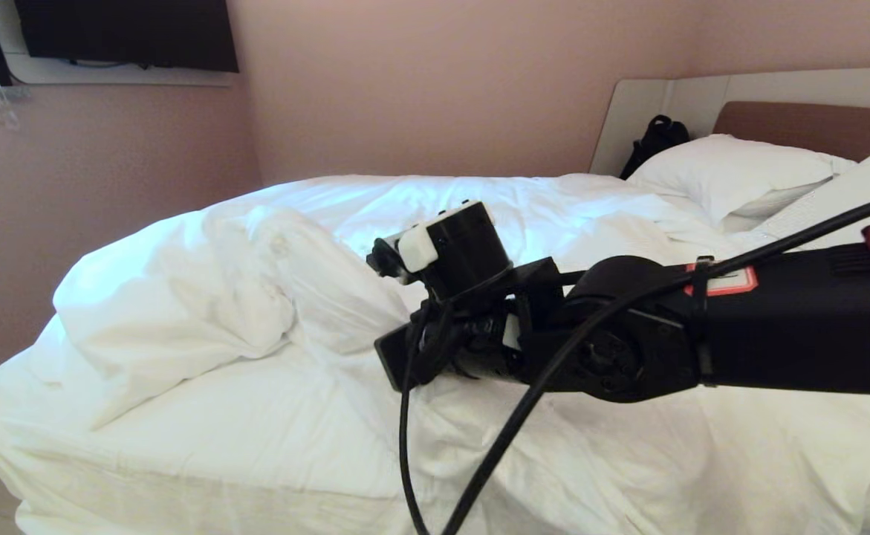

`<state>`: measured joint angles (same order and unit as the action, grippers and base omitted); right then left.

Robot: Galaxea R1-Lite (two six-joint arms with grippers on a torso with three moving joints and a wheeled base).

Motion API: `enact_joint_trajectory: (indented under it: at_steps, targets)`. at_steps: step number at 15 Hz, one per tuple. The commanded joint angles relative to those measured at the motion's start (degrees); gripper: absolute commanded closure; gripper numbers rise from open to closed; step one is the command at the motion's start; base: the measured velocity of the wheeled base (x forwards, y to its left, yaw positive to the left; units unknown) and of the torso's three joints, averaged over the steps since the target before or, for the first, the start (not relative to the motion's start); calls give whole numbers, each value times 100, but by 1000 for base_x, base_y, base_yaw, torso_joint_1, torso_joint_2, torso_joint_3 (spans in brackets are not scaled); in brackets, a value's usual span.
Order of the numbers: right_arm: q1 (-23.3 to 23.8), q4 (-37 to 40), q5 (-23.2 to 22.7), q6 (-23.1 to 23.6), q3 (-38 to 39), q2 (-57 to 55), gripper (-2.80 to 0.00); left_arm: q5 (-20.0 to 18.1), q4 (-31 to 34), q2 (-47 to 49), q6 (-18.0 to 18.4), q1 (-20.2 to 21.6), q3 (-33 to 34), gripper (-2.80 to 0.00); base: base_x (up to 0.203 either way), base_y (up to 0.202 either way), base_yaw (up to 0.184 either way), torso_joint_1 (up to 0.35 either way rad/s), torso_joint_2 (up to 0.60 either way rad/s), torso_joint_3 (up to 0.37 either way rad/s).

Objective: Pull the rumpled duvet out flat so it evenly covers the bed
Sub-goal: Flatten the corners of the folded blanket

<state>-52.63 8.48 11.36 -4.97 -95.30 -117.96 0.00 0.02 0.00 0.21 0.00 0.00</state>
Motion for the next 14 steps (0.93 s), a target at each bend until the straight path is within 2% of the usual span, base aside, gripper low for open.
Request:
enact_joint_trajectory:
  at_steps: [1, 5, 10, 14]
  targets:
    - [-171, 175, -249, -372, 381, 460, 0, 0, -2, 0, -3, 0, 0, 0, 0, 0, 0, 0, 0, 0]
    - [-703, 157, -381, -423, 1191, 1270, 0, 0, -2, 0, -3, 0, 0, 0, 0, 0, 0, 0, 0, 0]
    - [-1281, 262, -519, -426, 1468, 2182, 0, 0, -2, 0, -3, 0, 0, 0, 0, 0, 0, 0, 0, 0]
    - [-1800, 374, -521, -436, 1918, 2315, 0, 0, -2, 0, -3, 0, 0, 0, 0, 0, 0, 0, 0, 0]
